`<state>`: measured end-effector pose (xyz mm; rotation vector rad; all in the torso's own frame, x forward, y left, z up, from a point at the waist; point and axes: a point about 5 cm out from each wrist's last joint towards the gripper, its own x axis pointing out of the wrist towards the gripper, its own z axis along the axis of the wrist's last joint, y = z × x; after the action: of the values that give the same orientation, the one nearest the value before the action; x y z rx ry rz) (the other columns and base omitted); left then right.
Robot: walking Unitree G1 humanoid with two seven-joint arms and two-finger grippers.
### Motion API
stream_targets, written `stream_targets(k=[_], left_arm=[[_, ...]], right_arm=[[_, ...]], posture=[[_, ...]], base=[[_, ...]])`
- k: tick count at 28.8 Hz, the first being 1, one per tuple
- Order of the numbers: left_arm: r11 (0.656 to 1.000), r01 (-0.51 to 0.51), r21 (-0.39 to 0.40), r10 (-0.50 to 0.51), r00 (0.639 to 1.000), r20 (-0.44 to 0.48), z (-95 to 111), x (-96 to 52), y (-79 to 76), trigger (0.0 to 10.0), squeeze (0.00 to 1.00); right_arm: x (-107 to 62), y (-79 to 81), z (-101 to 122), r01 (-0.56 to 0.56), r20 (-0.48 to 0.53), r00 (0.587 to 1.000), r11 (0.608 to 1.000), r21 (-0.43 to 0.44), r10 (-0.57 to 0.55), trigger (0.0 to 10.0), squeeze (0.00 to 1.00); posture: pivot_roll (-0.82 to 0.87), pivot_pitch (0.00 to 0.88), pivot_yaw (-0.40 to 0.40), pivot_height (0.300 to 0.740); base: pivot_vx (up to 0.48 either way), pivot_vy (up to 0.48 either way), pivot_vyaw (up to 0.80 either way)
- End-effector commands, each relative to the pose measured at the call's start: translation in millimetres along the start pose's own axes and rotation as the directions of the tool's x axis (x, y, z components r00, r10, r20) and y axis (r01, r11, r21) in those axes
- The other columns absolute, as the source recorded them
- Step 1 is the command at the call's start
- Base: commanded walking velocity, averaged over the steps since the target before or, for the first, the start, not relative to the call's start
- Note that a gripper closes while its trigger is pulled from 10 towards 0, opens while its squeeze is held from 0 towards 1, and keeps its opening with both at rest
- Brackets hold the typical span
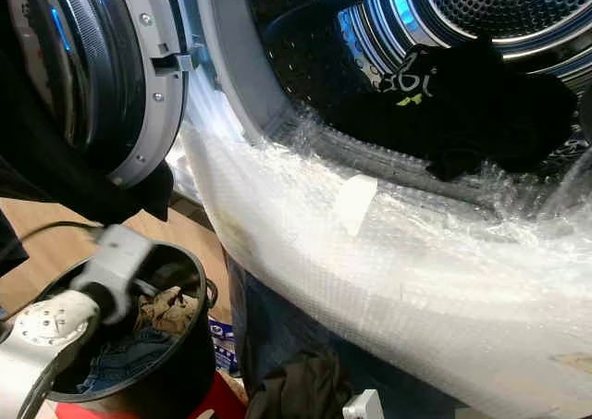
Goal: Clothes washing
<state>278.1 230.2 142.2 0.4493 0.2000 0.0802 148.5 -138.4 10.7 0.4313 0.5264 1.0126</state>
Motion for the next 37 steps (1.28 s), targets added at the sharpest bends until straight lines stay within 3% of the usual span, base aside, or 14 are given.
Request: stream_targets(k=[1,2,8,11,14,17,20,21,22,25,28,32,37], left_arm=[[0.998,-0.055,-0.005,0.055,0.998,-0.024,-11,-0.1,4.6,10.0,0.00],[0.995,-0.092,-0.024,0.091,0.995,-0.042,-19,0.3,8.1,10.0,0.00],[0.986,-0.166,0.031,0.166,0.986,0.011,-27,6.0,15.4,10.0,0.00],[0.968,-0.248,0.049,0.246,0.969,0.031,-41,9.0,17.1,10.0,0.00],[0.967,-0.252,0.037,0.251,0.968,0.026,-46,9.2,15.1,10.0,0.00],[0.971,-0.237,0.017,0.237,0.971,0.019,-49,10.6,9.6,10.0,0.00],[0.971,-0.237,0.023,0.237,0.971,0.028,-49,12.5,7.5,10.0,0.00],[0.971,-0.239,0.018,0.238,0.970,0.043,-48,14.7,6.0,10.0,0.00],[0.971,-0.239,0.018,0.238,0.970,0.043,-48,14.7,6.0,10.0,0.00],[0.971,-0.238,0.019,0.237,0.970,0.054,-48,17.6,3.9,10.0,0.00],[0.972,-0.234,0.011,0.234,0.971,0.054,-49,19.1,0.9,10.0,0.00],[0.973,-0.232,0.006,0.232,0.971,0.053,-51,19.9,-1.6,10.0,0.00],[0.973,-0.230,-0.011,0.231,0.971,0.059,-51,20.8,-4.1,10.0,0.00]], right_arm=[[4.1,6.7,10,-0.047,0.026,0.998,0.998,-0.034,0.048,0.0,0.00],[1.7,11.4,13,-0.066,0.028,0.997,0.997,-0.047,0.067,0.0,0.00],[-7.2,28.9,27,-0.118,0.030,0.992,0.986,-0.115,0.122,0.0,0.00],[-6.2,50.7,57,-0.187,0.098,0.973,0.965,-0.186,0.208,0.0,0.00],[-4.4,62.7,78,-0.211,0.129,0.960,0.945,-0.251,0.248,0.0,0.00],[-1.0,85.3,117,-0.252,0.196,0.919,0.892,-0.375,0.342,0.0,0.00],[-1.7,95.4,140,-0.255,0.262,0.881,0.863,-0.437,0.393,0.0,0.00],[-4.4,100.6,165,-0.221,0.349,0.839,0.848,-0.482,0.417,0.0,0.00],[-4.4,100.6,165,-0.221,0.349,0.839,0.848,-0.482,0.417,0.0,0.00],[-17.1,113.0,204,-0.172,0.467,0.744,0.813,-0.556,0.477,0.0,0.00],[-34.7,125.0,235,-0.143,0.522,0.660,0.773,-0.618,0.540,0.0,0.00],[-45.7,128.3,262,-0.096,0.561,0.614,0.758,-0.645,0.555,0.0,0.00],[-53.6,124.5,303,0.018,0.586,0.610,0.730,-0.683,0.533,0.0,0.00]], posture=[[0.02,0.004,0.027,0.740],[0.01,0.006,0.028,0.740],[0.00,0.024,0.045,0.740],[-0.02,0.036,0.048,0.740],[-0.02,0.037,0.050,0.740],[-0.02,0.034,0.052,0.740],[-0.02,0.035,0.052,0.740],[-0.03,0.031,0.052,0.740],[-0.03,0.031,0.052,0.740],[-0.03,0.027,0.053,0.740],[-0.04,0.025,0.055,0.740],[-0.04,0.018,0.049,0.740],[-0.04,0.008,0.048,0.740]], base=[[0.000,0.000,0.00],[0.000,0.000,0.00],[0.000,0.000,0.00],[0.000,0.000,0.00],[0.000,0.000,0.00],[0.000,0.000,0.00],[0.000,0.000,0.00],[0.000,0.000,0.00],[0.000,0.000,0.00],[0.000,0.000,0.00],[0.000,0.000,0.00],[0.000,0.000,0.00],[0.000,0.000,0.00]])
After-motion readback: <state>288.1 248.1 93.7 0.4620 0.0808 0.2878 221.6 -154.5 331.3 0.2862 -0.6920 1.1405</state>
